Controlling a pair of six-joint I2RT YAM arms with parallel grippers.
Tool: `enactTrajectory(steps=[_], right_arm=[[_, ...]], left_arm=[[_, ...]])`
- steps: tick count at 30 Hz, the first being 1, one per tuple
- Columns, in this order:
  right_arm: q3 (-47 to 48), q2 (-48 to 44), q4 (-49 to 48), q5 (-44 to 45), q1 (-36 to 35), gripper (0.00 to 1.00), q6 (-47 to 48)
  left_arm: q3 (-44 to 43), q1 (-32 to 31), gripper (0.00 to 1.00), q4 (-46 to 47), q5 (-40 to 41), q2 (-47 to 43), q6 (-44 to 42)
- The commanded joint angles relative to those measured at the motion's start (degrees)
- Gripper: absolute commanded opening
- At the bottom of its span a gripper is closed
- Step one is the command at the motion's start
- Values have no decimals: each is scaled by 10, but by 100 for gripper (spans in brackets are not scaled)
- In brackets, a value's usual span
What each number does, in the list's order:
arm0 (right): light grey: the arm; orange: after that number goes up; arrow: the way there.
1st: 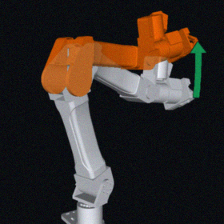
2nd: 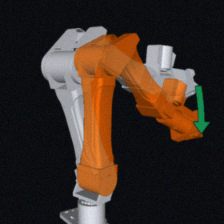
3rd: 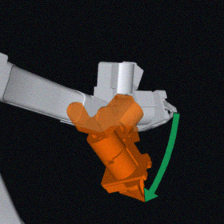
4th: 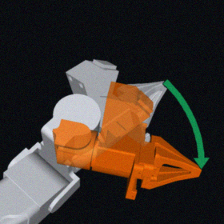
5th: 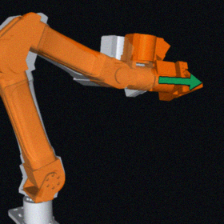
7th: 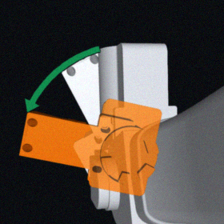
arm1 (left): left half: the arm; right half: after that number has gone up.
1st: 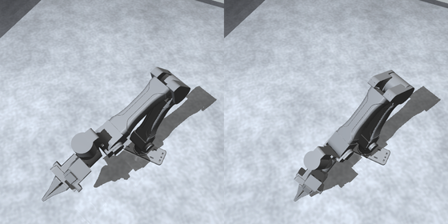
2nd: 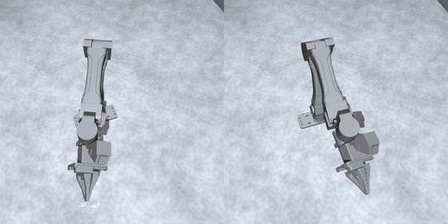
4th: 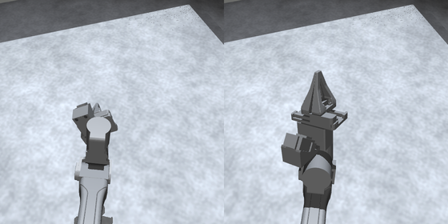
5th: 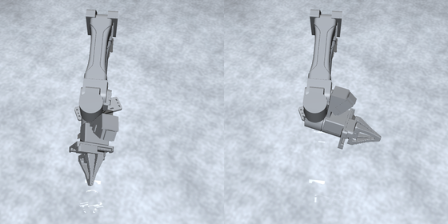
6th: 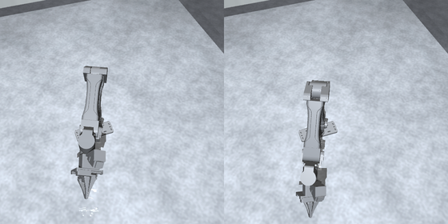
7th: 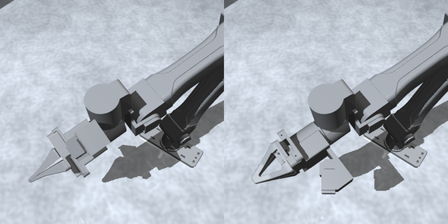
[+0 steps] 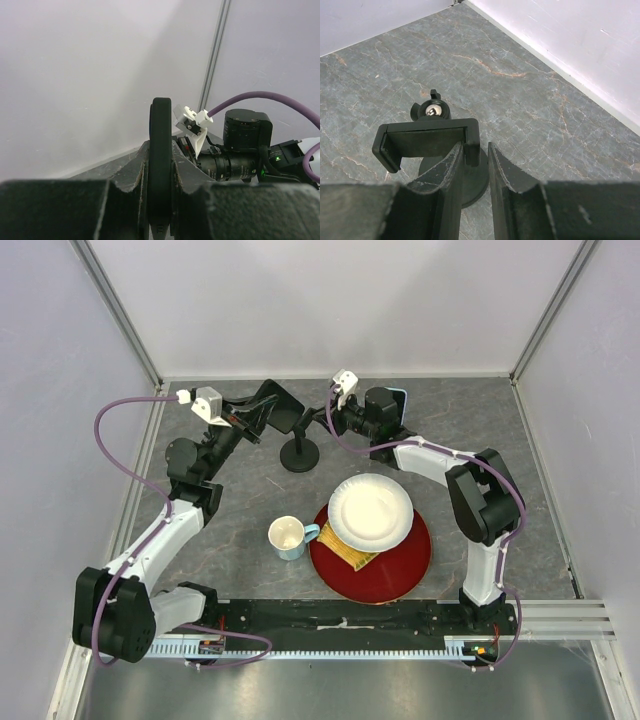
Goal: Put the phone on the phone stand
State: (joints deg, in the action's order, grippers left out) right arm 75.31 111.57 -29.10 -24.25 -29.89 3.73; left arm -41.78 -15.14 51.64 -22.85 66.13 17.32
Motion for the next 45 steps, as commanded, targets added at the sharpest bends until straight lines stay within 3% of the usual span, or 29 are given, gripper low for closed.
enactTrajectory(steps=[1,6,10,13,15,18,30,39,45], right_arm=[[32,3,-28,-7,-3,32,-5],[40,13,-24,-17,-3,25,-6],[43,17,-24,-20,-3,11,-4],[43,18,-20,-21,-3,8,0],[42,18,-16,-21,-3,8,6],[40,16,-14,-19,-2,19,10],[48,23,2,-14,-3,31,16],[44,22,-16,-30,-3,25,10],[41,18,-25,-26,-3,31,10]], left_arm=[[-14,1,2,77,-3,-4,15],[-15,0,2,77,-4,1,16],[-16,0,2,77,-4,5,15],[-16,1,2,77,-4,5,14],[-16,0,2,75,-4,5,13],[-16,1,2,74,-4,5,12],[-15,1,2,73,-4,2,12],[-16,0,2,75,-6,6,15],[-16,0,2,77,-6,6,17]])
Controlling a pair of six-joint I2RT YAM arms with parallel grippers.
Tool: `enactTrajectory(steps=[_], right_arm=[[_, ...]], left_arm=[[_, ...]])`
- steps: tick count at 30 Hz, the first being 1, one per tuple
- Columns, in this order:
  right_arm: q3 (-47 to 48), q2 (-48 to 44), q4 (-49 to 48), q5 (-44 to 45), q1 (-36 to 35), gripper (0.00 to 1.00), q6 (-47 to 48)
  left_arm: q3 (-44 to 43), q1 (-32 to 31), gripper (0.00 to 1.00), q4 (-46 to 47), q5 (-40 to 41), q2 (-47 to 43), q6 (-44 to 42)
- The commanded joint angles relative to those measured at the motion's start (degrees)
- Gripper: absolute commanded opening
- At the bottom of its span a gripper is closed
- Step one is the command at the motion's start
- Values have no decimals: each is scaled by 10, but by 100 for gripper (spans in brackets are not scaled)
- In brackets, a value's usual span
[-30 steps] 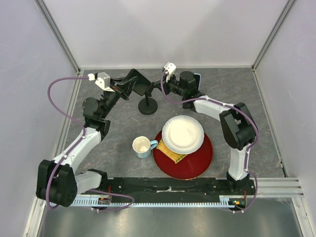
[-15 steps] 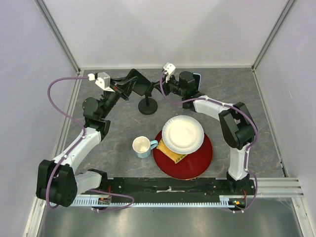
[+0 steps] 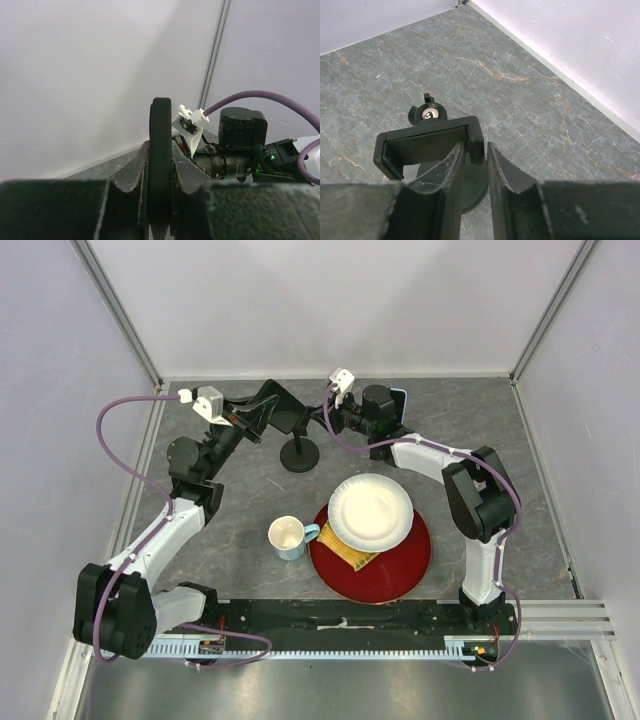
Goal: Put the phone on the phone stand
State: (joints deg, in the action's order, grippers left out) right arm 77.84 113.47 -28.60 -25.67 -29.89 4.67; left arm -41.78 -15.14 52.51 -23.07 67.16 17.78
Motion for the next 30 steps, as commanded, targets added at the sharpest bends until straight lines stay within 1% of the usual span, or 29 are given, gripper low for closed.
enactTrajectory(steps=[1,5,7,10,11,13,14,18,21,22,24,25,27,28,30], right_arm=[[15,-1,-31,-11,-3,32,1],[18,-2,-32,-14,-3,34,3],[20,3,-30,-21,-3,31,3],[28,9,-25,-35,-1,21,8],[28,10,-26,-38,-2,15,10],[28,11,-26,-41,-2,8,10],[27,11,-27,-41,-2,1,11],[19,7,-33,-42,-2,0,13],[18,6,-23,-49,-1,0,27],[20,7,-18,-64,0,0,31],[30,13,-6,-82,5,0,34],[37,15,-2,-104,8,0,32],[45,24,5,-125,17,0,27],[56,27,9,-136,19,0,27],[70,39,32,-169,27,0,27]], left_arm=[[-16,1,2,67,-5,-4,12],[-18,1,2,68,-7,2,16],[-19,1,2,68,-8,2,16],[-18,0,2,68,-9,3,16],[-18,1,2,68,-8,3,16],[-18,1,2,69,-8,4,15],[-18,0,2,68,-8,6,13],[-18,0,2,63,-16,11,-5],[-23,1,2,58,-57,18,-34],[-29,0,2,58,-95,22,-40],[-37,1,2,70,-141,46,-51],[-49,2,2,71,-189,56,-50],[-64,5,2,76,-238,75,-42],[-80,5,2,89,-286,100,-34],[-100,10,2,106,-334,125,-2]])
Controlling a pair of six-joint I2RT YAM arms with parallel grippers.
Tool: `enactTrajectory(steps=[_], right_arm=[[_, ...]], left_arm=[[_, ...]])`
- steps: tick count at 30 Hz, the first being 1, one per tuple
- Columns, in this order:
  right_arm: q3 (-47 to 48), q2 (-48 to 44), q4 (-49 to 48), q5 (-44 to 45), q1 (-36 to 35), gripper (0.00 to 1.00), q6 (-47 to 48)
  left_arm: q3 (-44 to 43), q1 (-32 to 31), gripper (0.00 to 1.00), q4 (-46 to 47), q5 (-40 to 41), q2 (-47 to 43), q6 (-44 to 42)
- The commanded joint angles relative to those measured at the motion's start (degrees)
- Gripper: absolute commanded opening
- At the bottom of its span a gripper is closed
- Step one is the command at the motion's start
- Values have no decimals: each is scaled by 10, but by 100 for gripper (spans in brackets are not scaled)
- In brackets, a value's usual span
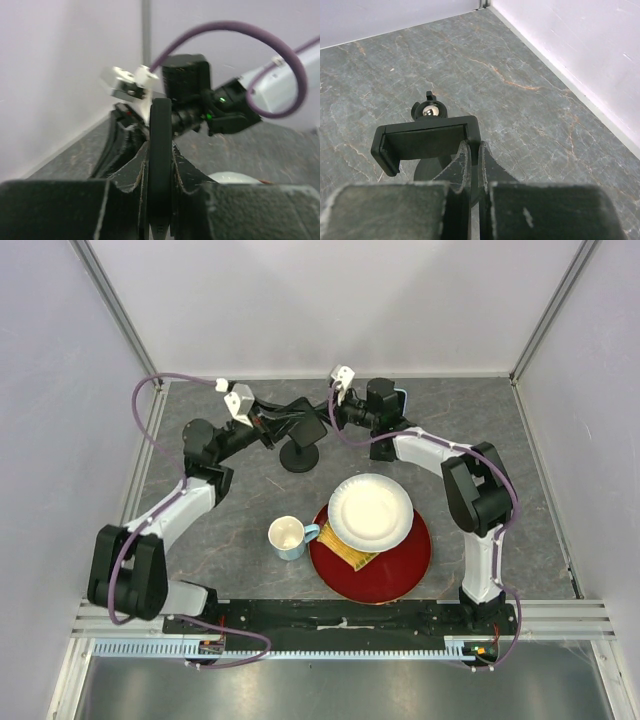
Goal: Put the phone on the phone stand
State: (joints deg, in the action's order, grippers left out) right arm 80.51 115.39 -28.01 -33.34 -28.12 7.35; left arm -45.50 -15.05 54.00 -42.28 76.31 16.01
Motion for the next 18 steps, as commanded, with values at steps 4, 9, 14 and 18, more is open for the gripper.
enactTrajectory(steps=[4,9,14,18], right_arm=[[77,35,49,-149,20,0,-3],[98,51,72,-183,23,0,-7],[114,59,98,-186,23,0,8],[121,62,116,-186,24,0,19]], left_arm=[[-124,11,2,172,-241,115,95],[-197,10,2,239,-306,198,139],[-258,7,2,329,-344,284,197],[-268,5,2,371,-352,321,183]])
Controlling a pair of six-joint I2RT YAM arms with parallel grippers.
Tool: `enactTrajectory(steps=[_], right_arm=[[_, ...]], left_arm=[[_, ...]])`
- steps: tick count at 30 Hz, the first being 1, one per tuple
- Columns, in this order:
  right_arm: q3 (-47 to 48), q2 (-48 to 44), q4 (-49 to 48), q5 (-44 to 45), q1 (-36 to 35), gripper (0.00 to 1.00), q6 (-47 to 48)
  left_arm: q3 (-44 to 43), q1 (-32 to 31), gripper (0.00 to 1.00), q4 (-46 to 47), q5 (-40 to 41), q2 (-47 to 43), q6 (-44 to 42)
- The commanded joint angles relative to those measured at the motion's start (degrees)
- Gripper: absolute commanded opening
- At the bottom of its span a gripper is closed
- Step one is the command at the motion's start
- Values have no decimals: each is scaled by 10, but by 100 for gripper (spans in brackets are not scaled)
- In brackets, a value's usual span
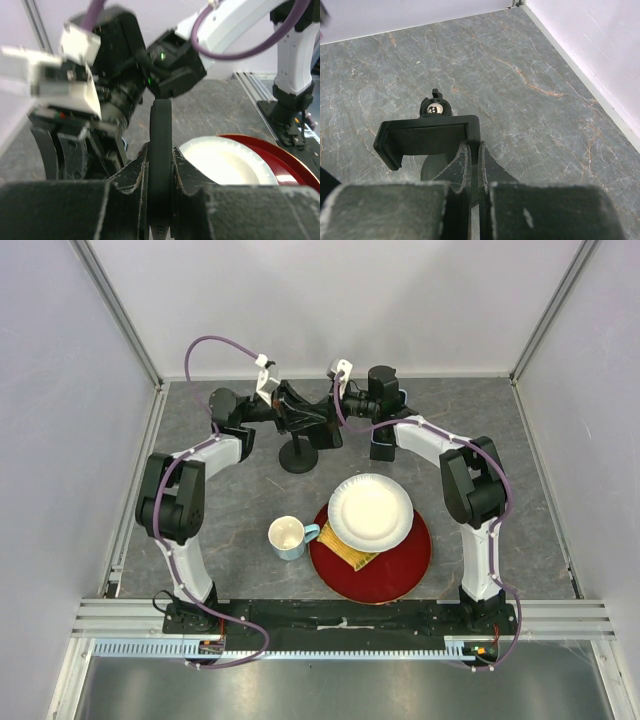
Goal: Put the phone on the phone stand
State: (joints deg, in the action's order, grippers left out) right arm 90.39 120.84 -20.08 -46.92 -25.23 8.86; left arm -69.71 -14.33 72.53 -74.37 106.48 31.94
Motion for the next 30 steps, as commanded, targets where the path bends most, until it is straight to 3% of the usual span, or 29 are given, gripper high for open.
enactTrajectory(steps=[1,12,17,30], right_arm=[[26,8,39,-52,-5,0,5],[39,19,56,-79,0,0,1],[47,25,57,-90,0,0,-5],[58,28,75,-99,4,0,7]], left_arm=[[-24,-1,2,185,-32,19,6],[-1,-5,2,176,4,43,-98],[29,-16,2,176,54,48,-201],[-37,-7,2,189,-9,76,-160]])
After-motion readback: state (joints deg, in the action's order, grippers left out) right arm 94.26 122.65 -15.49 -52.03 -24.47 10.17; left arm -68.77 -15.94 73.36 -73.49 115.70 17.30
